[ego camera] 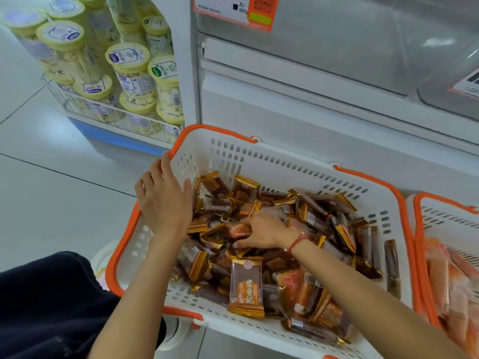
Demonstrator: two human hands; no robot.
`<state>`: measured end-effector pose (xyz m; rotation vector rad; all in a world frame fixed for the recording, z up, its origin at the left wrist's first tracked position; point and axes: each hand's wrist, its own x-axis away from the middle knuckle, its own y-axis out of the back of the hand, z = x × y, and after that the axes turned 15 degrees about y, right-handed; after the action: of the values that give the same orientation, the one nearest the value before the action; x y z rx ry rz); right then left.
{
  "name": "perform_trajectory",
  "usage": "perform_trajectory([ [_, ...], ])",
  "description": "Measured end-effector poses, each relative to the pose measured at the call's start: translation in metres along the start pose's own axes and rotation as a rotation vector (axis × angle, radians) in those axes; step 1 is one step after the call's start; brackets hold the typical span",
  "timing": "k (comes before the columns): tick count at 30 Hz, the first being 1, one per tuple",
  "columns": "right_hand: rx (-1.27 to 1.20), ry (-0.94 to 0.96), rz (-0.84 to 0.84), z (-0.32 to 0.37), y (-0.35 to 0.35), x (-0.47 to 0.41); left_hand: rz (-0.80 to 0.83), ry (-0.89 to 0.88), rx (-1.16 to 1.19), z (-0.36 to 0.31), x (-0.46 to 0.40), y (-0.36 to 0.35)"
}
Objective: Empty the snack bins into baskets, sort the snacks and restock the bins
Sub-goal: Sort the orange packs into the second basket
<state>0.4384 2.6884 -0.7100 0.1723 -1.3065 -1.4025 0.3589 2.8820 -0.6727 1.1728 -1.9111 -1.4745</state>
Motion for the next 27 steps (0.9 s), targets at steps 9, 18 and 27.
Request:
perform_trajectory([
  [9, -0.234, -0.019, -0.285, 0.004, 0.005, 0.032, 0.089, 0.013, 0.029, -0.001, -0.004, 0.006],
  [18, -0.796, -0.093, -1.111, 0.019, 0.012, 0.166, 0.147, -0.338, 0.303, -0.037, 0.06, 0.012],
  [27, -0.012, -0.721, -1.674, -0.067, -0.03, 0.304, 0.894, -0.7, -0.368, -0.029, 0.114, -0.039],
])
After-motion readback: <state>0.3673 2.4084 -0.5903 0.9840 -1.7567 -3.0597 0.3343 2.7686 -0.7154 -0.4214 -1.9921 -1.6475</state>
